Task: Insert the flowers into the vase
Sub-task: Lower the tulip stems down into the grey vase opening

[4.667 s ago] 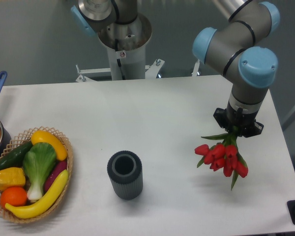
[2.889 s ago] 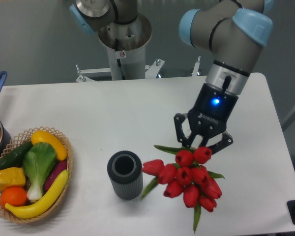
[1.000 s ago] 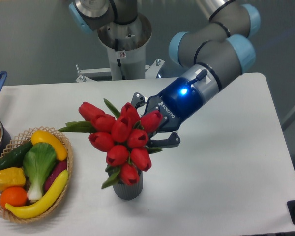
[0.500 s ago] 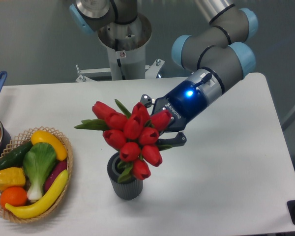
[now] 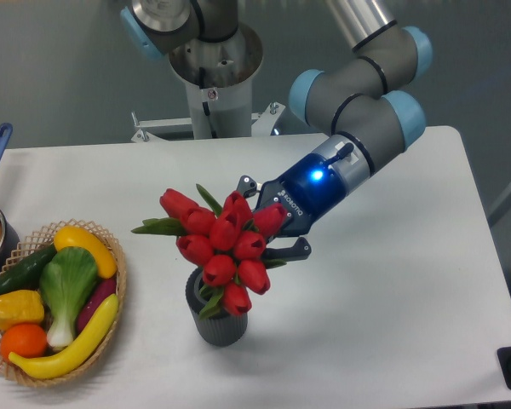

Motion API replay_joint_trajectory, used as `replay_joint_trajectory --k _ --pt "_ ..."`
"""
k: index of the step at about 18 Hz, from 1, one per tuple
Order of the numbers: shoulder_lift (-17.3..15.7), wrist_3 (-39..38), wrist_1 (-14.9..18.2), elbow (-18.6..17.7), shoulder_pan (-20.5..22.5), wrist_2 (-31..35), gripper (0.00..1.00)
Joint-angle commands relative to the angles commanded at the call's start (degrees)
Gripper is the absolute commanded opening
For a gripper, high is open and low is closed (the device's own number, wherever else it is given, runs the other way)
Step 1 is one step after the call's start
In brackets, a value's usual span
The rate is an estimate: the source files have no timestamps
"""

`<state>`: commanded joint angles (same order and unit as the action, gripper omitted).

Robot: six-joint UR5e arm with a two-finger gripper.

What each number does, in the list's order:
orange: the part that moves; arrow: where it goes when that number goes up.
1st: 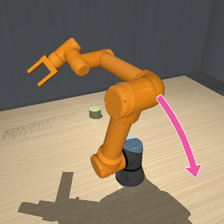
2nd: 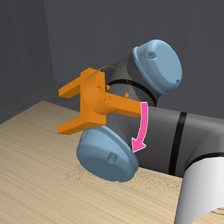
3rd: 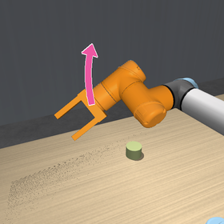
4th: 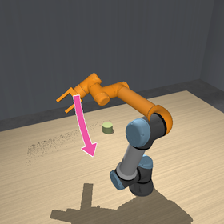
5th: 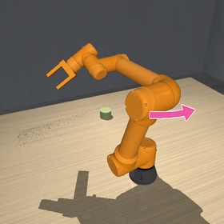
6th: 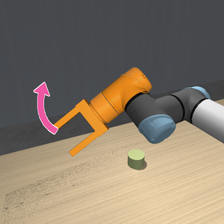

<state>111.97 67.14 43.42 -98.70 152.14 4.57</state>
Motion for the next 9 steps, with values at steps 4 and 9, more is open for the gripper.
replay_joint_trajectory --k 4,9 --pt "1.8 5.7 0.0 -2.1 -0.1 0.0 0.00" --pt "3.3 12.0 0.0 -4.9 0.0 0.1 0.10"
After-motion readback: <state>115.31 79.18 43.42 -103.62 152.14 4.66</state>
